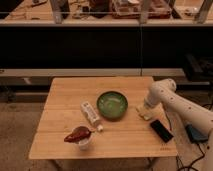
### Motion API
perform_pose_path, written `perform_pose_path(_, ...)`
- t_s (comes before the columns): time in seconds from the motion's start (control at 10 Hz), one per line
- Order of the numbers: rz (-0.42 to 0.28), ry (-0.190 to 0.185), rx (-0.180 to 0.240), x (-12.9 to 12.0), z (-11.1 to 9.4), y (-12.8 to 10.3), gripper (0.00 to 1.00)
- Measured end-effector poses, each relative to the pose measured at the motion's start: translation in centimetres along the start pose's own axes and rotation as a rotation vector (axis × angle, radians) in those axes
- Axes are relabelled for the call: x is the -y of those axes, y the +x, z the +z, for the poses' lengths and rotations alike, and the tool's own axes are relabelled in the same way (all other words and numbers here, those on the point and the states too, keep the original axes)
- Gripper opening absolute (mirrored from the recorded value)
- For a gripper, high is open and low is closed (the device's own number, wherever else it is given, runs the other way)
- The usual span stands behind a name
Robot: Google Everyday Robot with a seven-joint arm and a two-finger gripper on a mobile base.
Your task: Wipe the white sponge on the table
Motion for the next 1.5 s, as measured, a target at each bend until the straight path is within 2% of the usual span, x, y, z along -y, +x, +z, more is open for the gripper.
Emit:
perform_pose_path(0.2, 0.083, 0.021, 0.003, 3.2, -0.1, 0.0, 0.00)
perform_pose_path(0.3, 0.104, 0.024, 0.010, 3.9, -0.2, -0.7, 0.00)
perform_pose_path(0.6, 0.112, 0.032, 0.035, 4.3, -0.9, -4.5, 0.00)
perform_pose_path(0.8, 0.081, 0.024, 0.043, 2.8, -0.9, -6.8, 0.00)
perform_pose_path(1.0, 0.036, -0.007, 0.043, 0.1, -0.4, -8.0, 0.00)
perform_pose_path(1.2, -0.037, -0.031, 0.041, -2.6, -0.1, -7.6, 0.00)
perform_pose_path(1.5, -0.104, -0.061, 0.042, -4.9, 0.0, -5.3, 0.00)
